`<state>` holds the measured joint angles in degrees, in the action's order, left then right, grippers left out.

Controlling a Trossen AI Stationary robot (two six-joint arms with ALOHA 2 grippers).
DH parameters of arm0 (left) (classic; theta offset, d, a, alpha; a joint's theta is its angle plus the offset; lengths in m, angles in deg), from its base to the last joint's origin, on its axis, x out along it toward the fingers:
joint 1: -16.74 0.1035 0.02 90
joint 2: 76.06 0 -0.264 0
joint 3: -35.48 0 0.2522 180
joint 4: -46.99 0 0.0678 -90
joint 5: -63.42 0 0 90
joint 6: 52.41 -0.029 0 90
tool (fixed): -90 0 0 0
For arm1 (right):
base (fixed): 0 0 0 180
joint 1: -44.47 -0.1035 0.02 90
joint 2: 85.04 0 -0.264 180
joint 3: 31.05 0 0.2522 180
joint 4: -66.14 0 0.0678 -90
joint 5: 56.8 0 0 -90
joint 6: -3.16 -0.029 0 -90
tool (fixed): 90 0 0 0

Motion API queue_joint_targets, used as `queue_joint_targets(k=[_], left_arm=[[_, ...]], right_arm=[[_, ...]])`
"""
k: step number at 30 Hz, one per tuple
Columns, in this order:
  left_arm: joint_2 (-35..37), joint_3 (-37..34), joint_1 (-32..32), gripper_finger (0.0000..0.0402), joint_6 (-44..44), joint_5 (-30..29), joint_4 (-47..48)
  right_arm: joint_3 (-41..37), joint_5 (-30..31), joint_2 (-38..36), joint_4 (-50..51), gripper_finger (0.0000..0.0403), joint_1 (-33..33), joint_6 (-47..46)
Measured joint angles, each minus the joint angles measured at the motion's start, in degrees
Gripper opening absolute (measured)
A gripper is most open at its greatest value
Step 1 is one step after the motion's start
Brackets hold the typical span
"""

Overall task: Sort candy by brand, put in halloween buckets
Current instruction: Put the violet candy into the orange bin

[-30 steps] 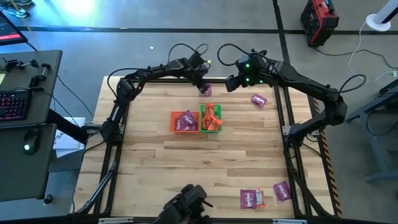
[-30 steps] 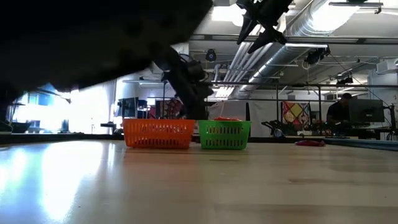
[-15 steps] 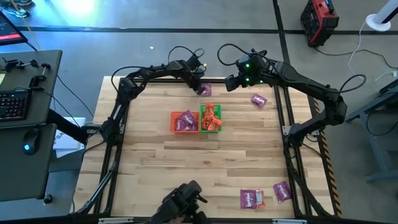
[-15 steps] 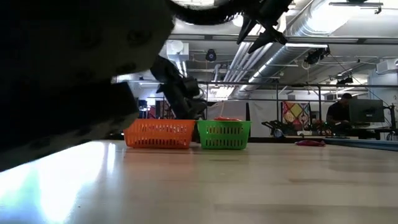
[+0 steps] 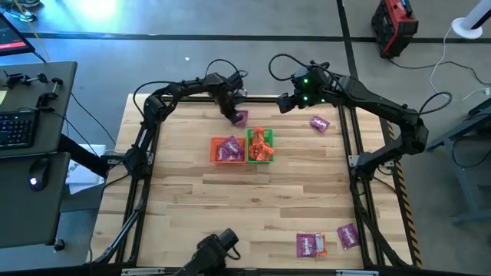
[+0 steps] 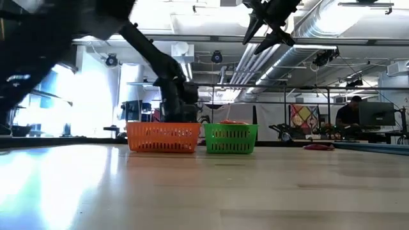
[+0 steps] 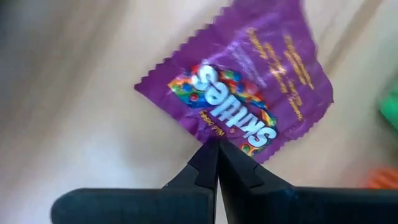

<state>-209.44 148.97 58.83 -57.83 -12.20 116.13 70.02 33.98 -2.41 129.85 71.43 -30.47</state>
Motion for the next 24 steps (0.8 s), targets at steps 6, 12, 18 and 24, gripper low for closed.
queue_joint_targets(k=[6, 12, 18, 24], left_arm=[[-0.1, -0.1, 1.4, 0.0, 5.0, -0.3, 7.5], [0.6, -0.6, 1.6, 0.0, 2.2, -7.3, 16.0], [2.0, -0.8, 2.4, 0.0, 2.3, -12.7, 19.7], [5.6, -5.7, 2.5, 0.0, 4.5, -14.5, 17.0]], right_arm=[[0.0, -0.3, 0.0, 0.0, 0.0216, 0.0, 0.1], [0.0, -0.2, 0.0, 0.2, 0.0216, 0.0, 1.2], [0.0, -0.2, 0.0, 1.1, 0.0216, 0.0, 2.8], [0.0, -0.2, 0.0, 1.7, 0.0216, 0.0, 4.1]])
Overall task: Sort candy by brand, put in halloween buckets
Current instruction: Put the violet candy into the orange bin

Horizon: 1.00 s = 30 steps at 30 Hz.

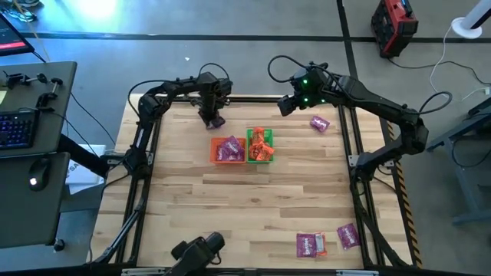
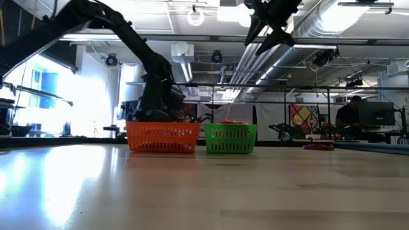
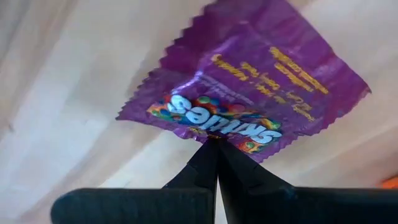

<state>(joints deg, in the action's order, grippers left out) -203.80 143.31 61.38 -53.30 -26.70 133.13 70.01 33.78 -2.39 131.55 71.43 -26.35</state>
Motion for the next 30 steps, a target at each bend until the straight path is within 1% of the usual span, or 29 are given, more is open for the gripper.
queue_joint_targets(k=[4, 6, 10, 13, 18, 21, 24, 26, 28, 30], left_arm=[[4.9, -9.8, 0.0, 0.0, 1.5, 0.6, -2.8], [7.9, -14.7, 0.0, 0.0, 3.1, 0.9, -6.3], [15.3, -23.9, -0.7, 0.0, 7.9, 1.7, -13.8], [21.2, -30.6, -2.0, 0.0, 11.3, 2.0, -16.7], [30.0, -41.3, -5.8, 0.0, 19.2, 2.4, -18.5], [34.3, -46.9, -10.5, 0.0, 24.7, 5.4, -21.1], [37.9, -50.8, -16.2, 0.0, 29.7, 5.3, -23.5], [40.1, -52.1, -19.9, 0.0, 31.9, 5.6, -22.8], [42.9, -51.2, -22.2, 0.0, 32.9, 5.5, -21.7], [46.3, -48.7, -22.5, 0.0, 32.4, 3.1, -23.6]], right_arm=[[0.0, 0.0, 0.0, 0.0, 0.0216, 0.0, 1.6], [0.0, 0.0, 0.0, 0.0, 0.0216, 0.0, 2.4], [0.0, 0.1, 0.0, -0.2, 0.0216, 0.0, 2.9], [0.0, 0.0, 0.0, -0.4, 0.0216, 0.0, 3.0], [0.0, 0.1, 0.0, -0.5, 0.0216, 0.0, 3.3], [0.0, 0.1, 0.0, -1.0, 0.0216, 0.0, 4.2], [0.0, 0.1, 0.0, -1.7, 0.0216, 0.0, 4.3], [0.0, 0.1, 0.0, -2.4, 0.0216, 0.0, 4.2], [0.0, 0.2, 0.0, -3.1, 0.0216, 0.0, 4.1], [0.0, 0.2, 0.0, -3.8, 0.0216, 0.0, 4.1]])
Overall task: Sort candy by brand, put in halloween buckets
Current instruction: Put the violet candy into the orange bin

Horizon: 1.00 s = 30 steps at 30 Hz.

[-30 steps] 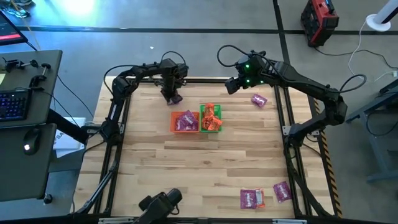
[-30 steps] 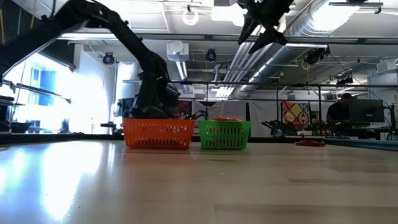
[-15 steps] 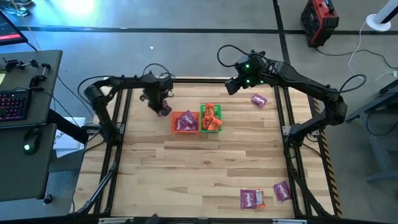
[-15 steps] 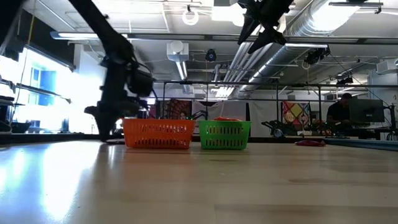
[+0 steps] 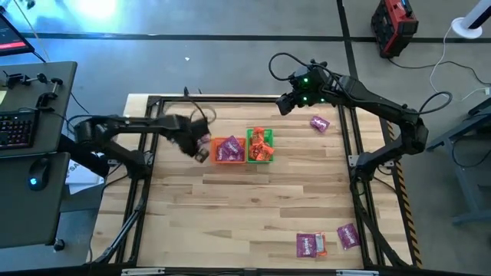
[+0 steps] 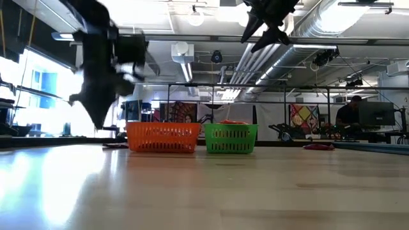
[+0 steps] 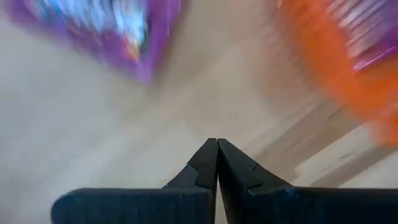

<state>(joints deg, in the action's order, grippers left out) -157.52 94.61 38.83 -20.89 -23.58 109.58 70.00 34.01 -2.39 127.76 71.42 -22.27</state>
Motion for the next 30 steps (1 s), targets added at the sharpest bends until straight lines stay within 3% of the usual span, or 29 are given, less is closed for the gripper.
queue_joint_targets(k=[5, 11, 15, 24, 30], left_arm=[[4.9, 7.9, 4.2, 0.0, -12.3, -5.2, 0.0], [1.5, 12.8, 15.9, 0.0015, -23.9, -5.0, -0.5], [-4.0, 13.0, 20.8, 0.0061, -27.0, -3.2, -0.1], [-13.4, 14.1, 21.8, 0.0197, -28.1, -4.1, -3.2], [-19.4, 16.1, 21.9, 0.0242, -28.8, -3.5, -4.4]], right_arm=[[0.0, 0.0, 0.0, -1.0, 0.0216, 0.0, 0.2], [0.0, -0.2, 0.0, -1.0, 0.0216, 0.0, 0.0], [0.0, -0.2, 0.0, -0.5, 0.0216, 0.0, -0.2], [0.0, -0.2, 0.2, -0.4, 0.0216, 0.0, -1.5], [0.0, -0.3, 1.2, -0.7, 0.0216, 0.0, -1.7]])
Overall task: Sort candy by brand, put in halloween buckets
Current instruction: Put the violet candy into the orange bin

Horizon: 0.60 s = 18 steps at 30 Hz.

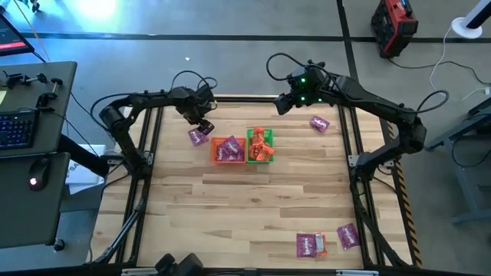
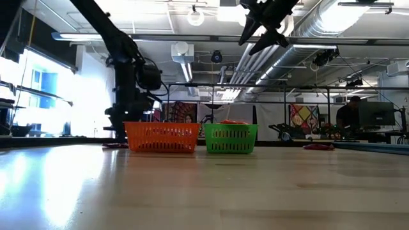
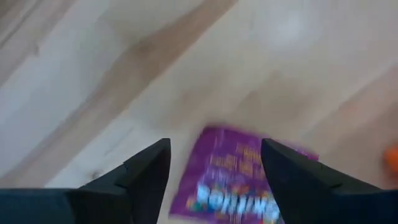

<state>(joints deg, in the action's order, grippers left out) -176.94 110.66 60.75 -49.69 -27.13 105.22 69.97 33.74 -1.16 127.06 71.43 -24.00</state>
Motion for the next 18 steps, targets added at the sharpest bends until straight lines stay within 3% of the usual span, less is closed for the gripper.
queue_joint_targets(k=[6, 12, 15, 18], left_arm=[[-3.7, 0.7, 0.3, 0.0246, 0.0, 2.6, -1.7], [-5.0, 0.8, 0.2, 0.0236, -1.8, 1.1, 0.2], [-5.1, 0.8, 0.2, 0.0189, -1.9, -0.8, 0.5], [-5.1, 0.7, 0.5, 0.0098, -2.3, -2.2, 1.5]], right_arm=[[0.0, -0.6, 1.4, 0.2, 0.0216, 0.0, -1.3], [0.0, -1.0, 1.7, 0.2, 0.0216, 0.0, -1.0], [0.0, -0.8, 1.7, 0.2, 0.0216, 0.0, -0.9], [0.0, -0.3, 1.7, 0.2, 0.0216, 0.0, -0.7]])
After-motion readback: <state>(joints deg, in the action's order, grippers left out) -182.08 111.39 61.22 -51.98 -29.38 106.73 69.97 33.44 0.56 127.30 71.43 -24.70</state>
